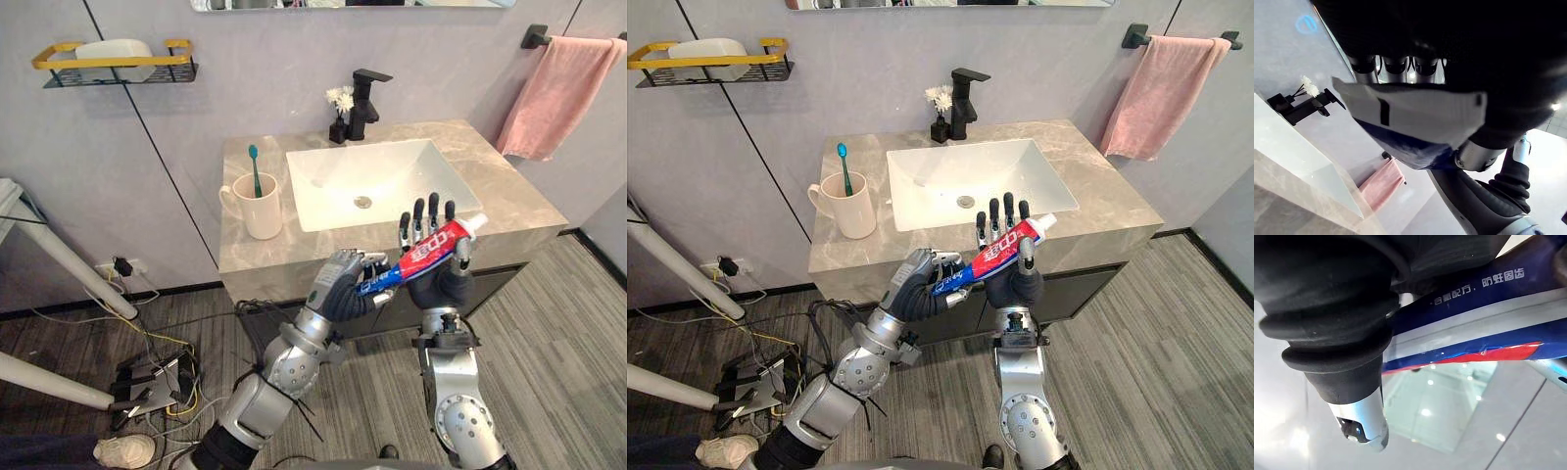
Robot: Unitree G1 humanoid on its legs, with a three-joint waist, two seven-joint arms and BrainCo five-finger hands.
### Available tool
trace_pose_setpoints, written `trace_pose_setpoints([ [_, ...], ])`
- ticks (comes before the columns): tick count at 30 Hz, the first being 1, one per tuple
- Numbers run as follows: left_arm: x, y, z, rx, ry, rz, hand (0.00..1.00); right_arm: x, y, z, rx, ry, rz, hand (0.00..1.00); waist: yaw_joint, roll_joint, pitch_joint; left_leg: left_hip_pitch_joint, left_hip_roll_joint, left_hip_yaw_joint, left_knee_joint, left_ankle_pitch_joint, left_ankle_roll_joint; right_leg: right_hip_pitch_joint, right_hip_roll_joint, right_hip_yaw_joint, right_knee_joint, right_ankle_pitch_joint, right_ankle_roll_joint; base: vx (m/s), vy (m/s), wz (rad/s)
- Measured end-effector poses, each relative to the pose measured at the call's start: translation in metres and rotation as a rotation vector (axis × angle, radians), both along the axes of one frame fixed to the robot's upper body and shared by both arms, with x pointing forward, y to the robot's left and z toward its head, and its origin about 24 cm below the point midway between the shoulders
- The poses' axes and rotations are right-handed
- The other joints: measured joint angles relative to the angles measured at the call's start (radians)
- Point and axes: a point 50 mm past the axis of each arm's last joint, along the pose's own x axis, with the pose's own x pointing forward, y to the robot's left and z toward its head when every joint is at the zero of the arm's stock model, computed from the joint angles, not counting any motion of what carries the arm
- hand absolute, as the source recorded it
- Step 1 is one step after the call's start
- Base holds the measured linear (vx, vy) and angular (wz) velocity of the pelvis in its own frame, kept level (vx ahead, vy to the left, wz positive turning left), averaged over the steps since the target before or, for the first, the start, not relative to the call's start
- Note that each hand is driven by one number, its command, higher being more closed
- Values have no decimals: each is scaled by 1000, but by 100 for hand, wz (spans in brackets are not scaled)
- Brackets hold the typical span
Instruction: Organize washtable
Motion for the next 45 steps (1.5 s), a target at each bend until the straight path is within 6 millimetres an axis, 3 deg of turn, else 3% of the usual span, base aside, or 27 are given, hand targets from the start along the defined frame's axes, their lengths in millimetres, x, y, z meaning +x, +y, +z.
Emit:
trace_pose_setpoints([
  [17,-5,1,-14,-23,80,-8,100,4,5,9,-101,-32,-26,100,0,0,0,-1,0,-1,5,0,0,0,0,0,0,0,0,0,0,0],
  [18,-4,2,-14,-30,85,-6,0,5,6,11,-110,-35,-30,100,0,0,0,-2,0,-2,5,0,-1,0,0,-1,0,0,0,0,0,0],
  [25,-5,12,-23,-108,181,53,0,13,10,33,-187,-149,-57,100,0,1,-1,-4,-1,-15,-3,10,-1,1,0,-14,0,0,0,0,0,5],
  [33,-1,39,-33,-135,245,203,0,25,-5,58,-177,-237,-184,100,7,2,-2,4,0,-28,-7,17,-4,17,0,-26,0,0,0,-29,-9,5],
  [37,1,42,-32,-153,236,233,0,28,-10,65,-201,-262,-222,100,20,-1,-4,7,-1,-37,-34,35,-6,17,0,-37,0,-2,-2,-36,-20,8],
  [45,2,53,-33,-212,245,323,0,56,-20,86,-280,-291,-317,100,37,-3,-5,9,-1,-68,-80,78,-14,20,2,-77,0,-3,-4,-21,-29,14],
])
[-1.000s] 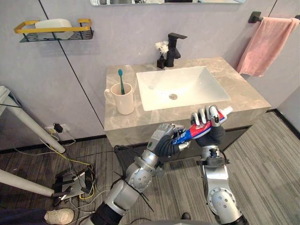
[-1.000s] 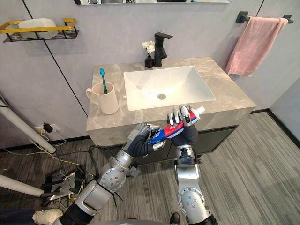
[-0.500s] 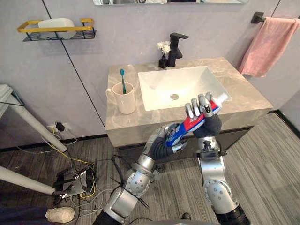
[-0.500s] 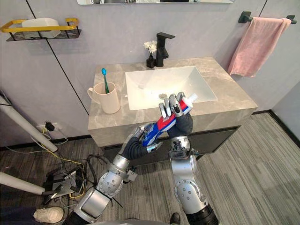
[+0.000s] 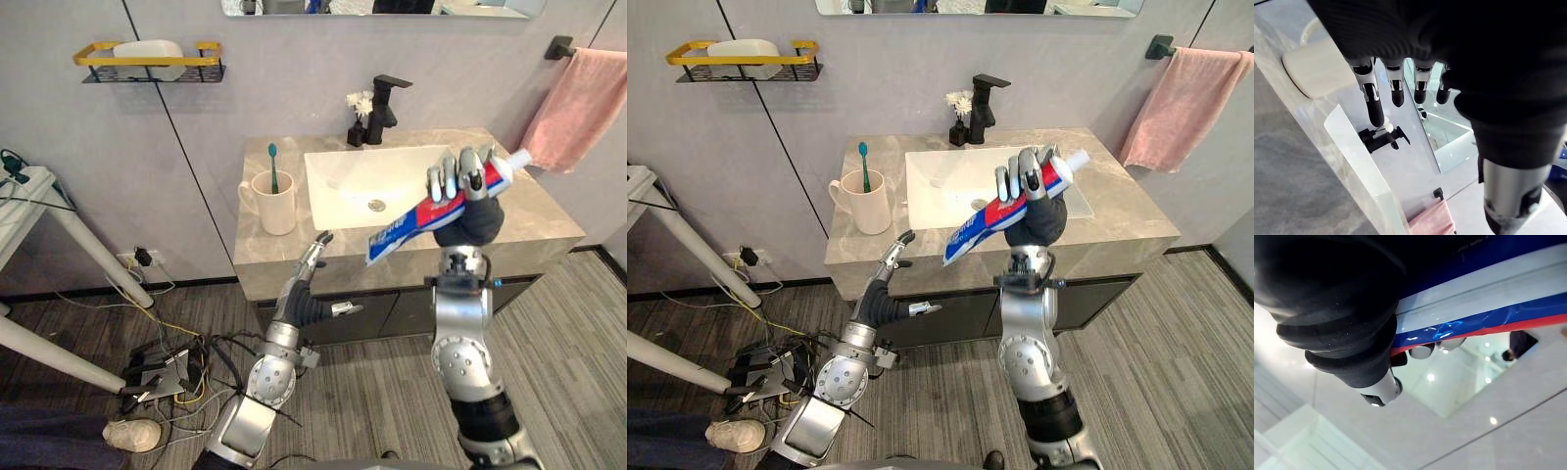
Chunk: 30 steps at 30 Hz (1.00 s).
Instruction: Organize washtable
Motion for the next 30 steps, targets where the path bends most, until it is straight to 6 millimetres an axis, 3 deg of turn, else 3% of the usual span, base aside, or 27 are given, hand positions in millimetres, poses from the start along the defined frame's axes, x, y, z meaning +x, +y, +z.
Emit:
trace_pose_setpoints([
  [7,-9,16,-13,-24,61,91,0,23,-9,20,-21,-12,-86,100,23,-19,-11,-1,-1,-27,-31,26,-1,4,-1,-29,0,0,0,-21,-15,12],
  [12,-27,29,-37,-6,176,142,0,37,-39,56,-30,-79,-222,100,68,-20,-11,-14,-3,-71,-47,38,-3,14,-2,-70,0,-6,2,-23,-16,27],
  [19,-53,38,-112,90,532,111,0,43,-68,107,-71,-180,-375,100,99,-35,-1,-58,-5,-167,-93,96,-11,14,-2,-168,0,-12,4,-21,-25,40],
  [23,-70,49,-142,157,694,83,0,45,-79,125,-105,-201,-436,100,111,-73,22,-87,2,-210,-91,113,-18,5,7,-200,0,-18,-2,-17,-26,29],
  [24,-76,52,-149,174,738,79,0,44,-81,127,-105,-205,-444,100,125,-85,29,-99,2,-219,-86,116,-21,-6,9,-200,0,-18,-2,-22,-32,7],
  [27,-84,57,-161,194,818,69,0,43,-84,129,-114,-205,-458,100,126,-103,54,-121,3,-231,-82,121,-21,-12,10,-218,0,-18,-2,-44,-23,16],
  [30,-77,65,-164,189,831,95,0,44,-84,129,-130,-202,-469,100,133,-125,88,-135,6,-234,-82,127,-23,-25,14,-220,0,-16,-5,-8,-3,2],
])
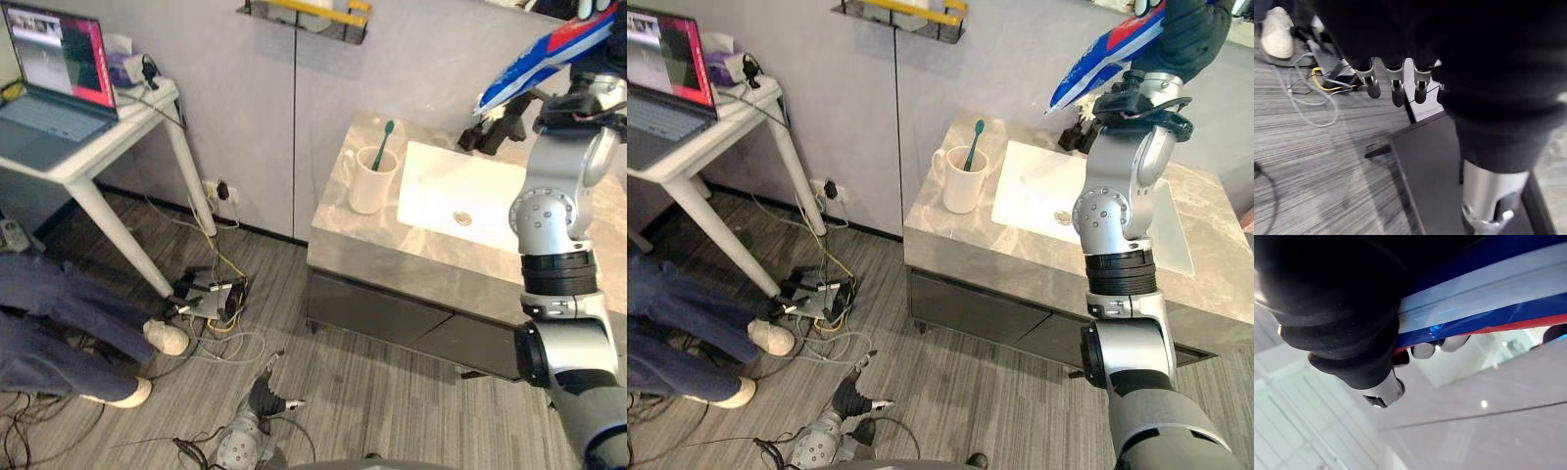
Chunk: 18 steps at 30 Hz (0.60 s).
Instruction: Organize washtable
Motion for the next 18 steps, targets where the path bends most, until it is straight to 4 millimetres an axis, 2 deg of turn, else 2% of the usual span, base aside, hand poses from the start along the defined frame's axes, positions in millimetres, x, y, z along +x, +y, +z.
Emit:
trace_pose_setpoints([
  [5,15,11,0,10,-7,42,0,-1,-1,2,-10,-6,-19,100,3,-39,68,-34,5,2,12,3,-4,-35,6,10,0,6,-7,-2,-7,-6],
  [15,36,31,5,-50,-37,188,0,-10,-21,8,53,-47,-78,100,14,-63,173,-113,2,-23,33,3,-4,-90,7,-6,0,8,-10,24,2,5],
  [18,42,36,8,-64,-58,231,0,-16,-26,12,84,-79,-102,100,15,-81,201,-136,-2,-31,37,3,-4,-107,4,-9,1,8,-10,21,18,7],
])
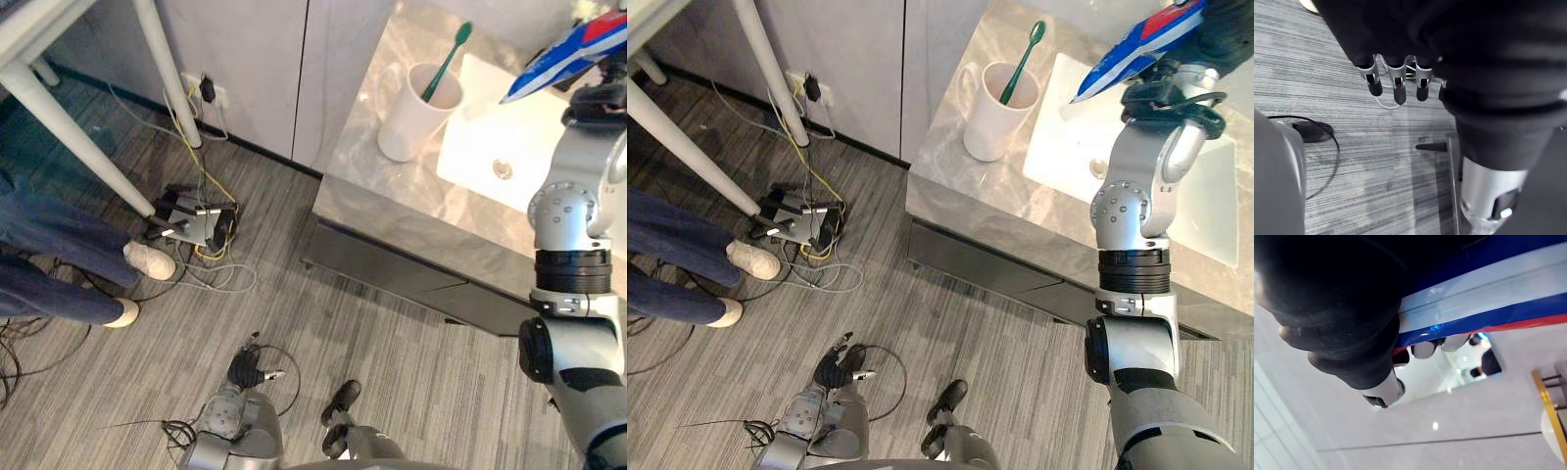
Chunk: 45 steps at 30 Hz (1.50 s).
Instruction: Organize washtable
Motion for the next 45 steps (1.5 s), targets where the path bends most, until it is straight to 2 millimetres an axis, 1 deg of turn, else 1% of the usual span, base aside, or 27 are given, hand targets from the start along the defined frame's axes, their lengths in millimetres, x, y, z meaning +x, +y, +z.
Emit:
trace_pose_setpoints([
  [1,1,4,1,-5,-8,28,0,-1,-2,1,9,-3,-12,100,0,-4,9,-8,-2,-5,2,0,0,-4,-1,-6,0,0,0,15,26,9],
  [3,4,5,1,-10,-7,36,0,-3,-3,5,29,-20,-18,100,1,-2,12,-29,-3,-17,6,0,0,-20,-2,-14,8,0,0,13,23,10],
  [6,8,5,2,-16,-17,42,0,-6,-1,14,33,-54,-11,100,2,-7,26,-43,-4,-27,18,0,0,-24,-2,-21,11,0,0,18,17,9],
  [9,8,7,2,-26,-21,72,0,-8,1,21,33,-78,-4,100,1,-9,27,-46,-5,-35,18,0,0,-24,-2,-25,13,0,0,17,18,7],
  [13,7,9,2,-32,-23,103,0,-21,7,30,12,-150,15,100,0,-12,29,-48,-5,-44,18,0,0,-23,-2,-32,15,-1,1,8,15,4],
  [17,10,12,3,-28,-29,109,0,-31,9,34,4,-214,12,100,-3,-28,35,-51,-5,-49,18,1,-2,-23,-1,-36,16,-1,1,-1,5,1],
  [23,13,15,6,-29,-39,119,0,-31,11,35,0,-220,17,100,-4,-48,44,-64,-5,-55,19,6,-6,-31,0,-43,16,-1,1,-2,9,3],
  [28,12,23,6,-52,-47,191,0,-30,19,41,-24,-226,38,100,-10,-60,49,-77,-6,-70,24,7,-7,-34,2,-54,16,-1,1,6,12,6],
  [32,14,24,7,-78,-58,215,0,-24,18,45,-13,-210,31,100,-8,-62,50,-107,-8,-83,25,16,-8,-53,2,-70,16,-1,1,1,20,11],
  [35,14,26,8,-104,-64,241,0,-18,16,43,-2,-178,24,100,-3,-66,55,-111,-8,-87,26,17,-8,-55,3,-72,16,-1,1,0,0,0],
  [40,18,31,11,-126,-92,295,0,-18,15,42,14,-170,21,100,-1,-65,86,-124,-10,-98,28,20,-10,-64,4,-76,16,-1,1,-5,11,2],
  [45,20,31,11,-133,-96,302,0,-19,13,43,18,-178,11,100,-2,-64,88,-136,-15,-105,27,24,-11,-72,1,-82,16,-1,1,7,13,4],
])
